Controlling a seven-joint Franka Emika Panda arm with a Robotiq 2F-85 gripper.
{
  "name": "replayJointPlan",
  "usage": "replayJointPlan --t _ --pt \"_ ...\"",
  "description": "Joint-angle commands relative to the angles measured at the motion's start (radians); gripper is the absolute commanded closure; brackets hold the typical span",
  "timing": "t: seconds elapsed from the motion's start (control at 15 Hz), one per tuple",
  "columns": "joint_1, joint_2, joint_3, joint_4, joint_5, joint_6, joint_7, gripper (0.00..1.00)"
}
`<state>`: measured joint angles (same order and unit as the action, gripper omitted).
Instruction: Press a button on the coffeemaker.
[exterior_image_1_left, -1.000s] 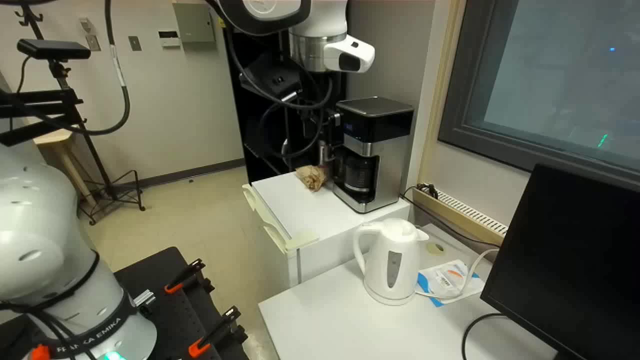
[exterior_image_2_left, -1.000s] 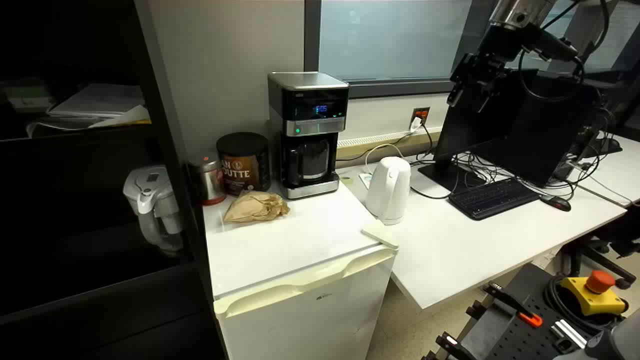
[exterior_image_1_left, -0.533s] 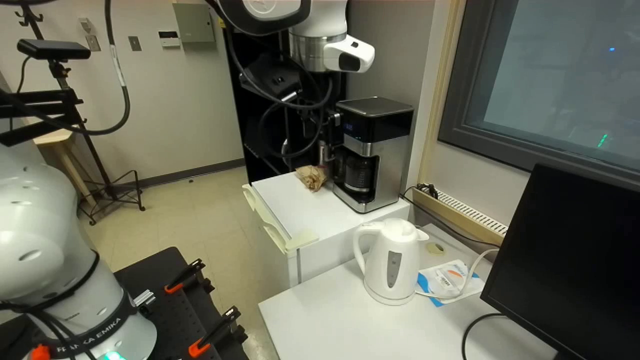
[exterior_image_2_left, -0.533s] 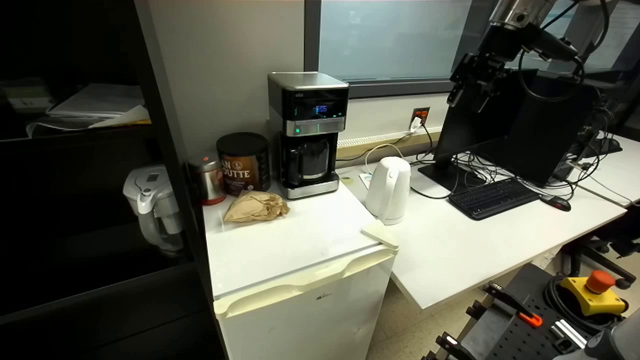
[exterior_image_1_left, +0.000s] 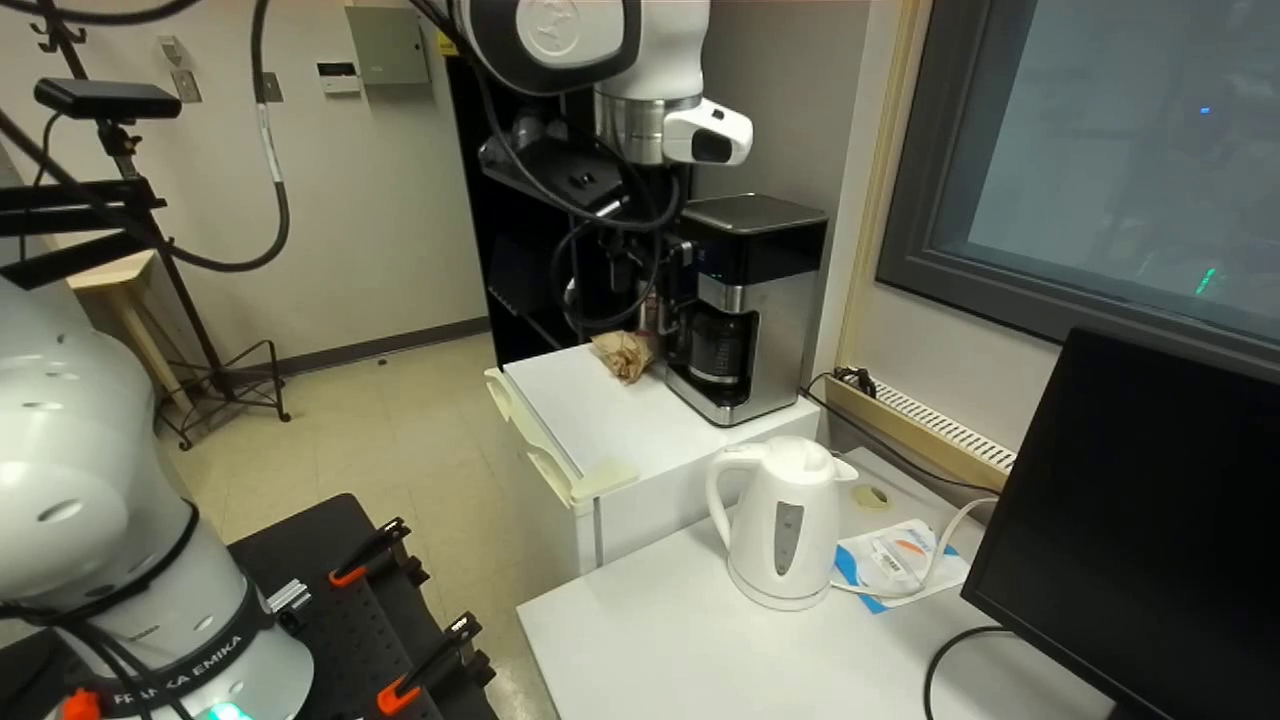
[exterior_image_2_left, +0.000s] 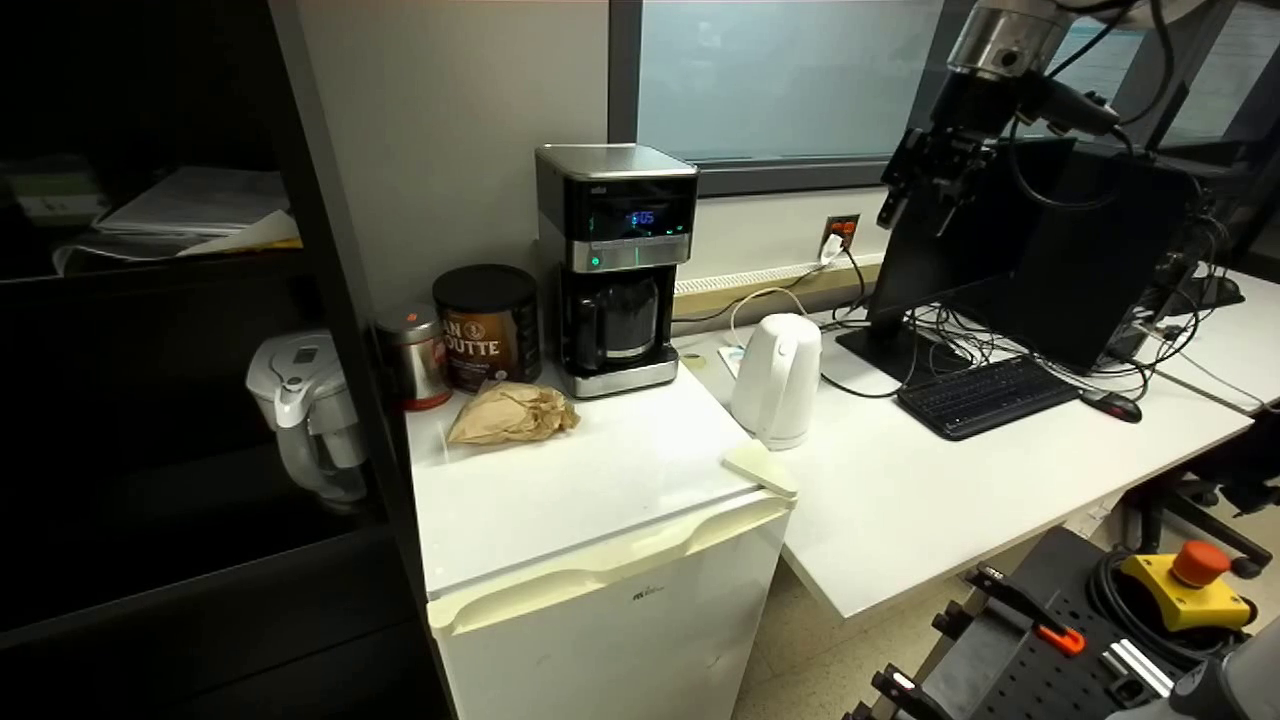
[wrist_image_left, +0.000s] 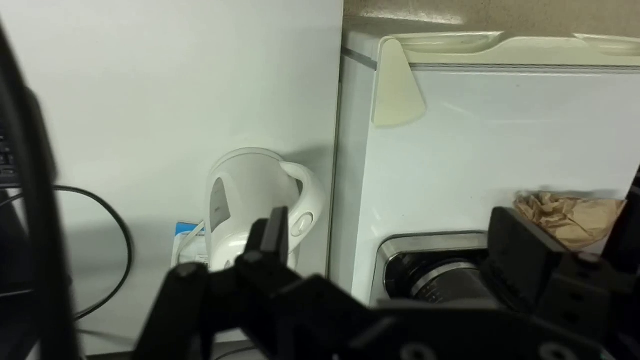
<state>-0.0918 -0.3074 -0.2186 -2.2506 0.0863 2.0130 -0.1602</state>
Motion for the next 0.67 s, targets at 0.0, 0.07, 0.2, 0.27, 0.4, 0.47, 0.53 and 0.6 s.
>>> replayJointPlan --t 0.0,0.07,0.2,0.27,0.4,0.47,0.53,0.6 --pt "0.011 0.143 0.031 0.091 -0.024 0.028 -0.069 0.0" --pt "0.011 0.175 0.042 0.106 -0.042 0.048 -0.085 0.0" --pt "0.015 0.244 0.068 0.142 -0.089 0.088 -0.121 0.0" --pt "0.018 0.276 0.082 0.16 -0.117 0.109 -0.136 0.25" --pt "0.024 0.342 0.109 0.195 -0.177 0.161 -0.147 0.32" --pt "0.027 0.369 0.119 0.21 -0.2 0.185 -0.151 0.4" --pt "0.031 0.396 0.13 0.229 -0.218 0.203 -0.154 0.47" --pt "0.033 0.418 0.139 0.244 -0.233 0.221 -0.157 0.55"
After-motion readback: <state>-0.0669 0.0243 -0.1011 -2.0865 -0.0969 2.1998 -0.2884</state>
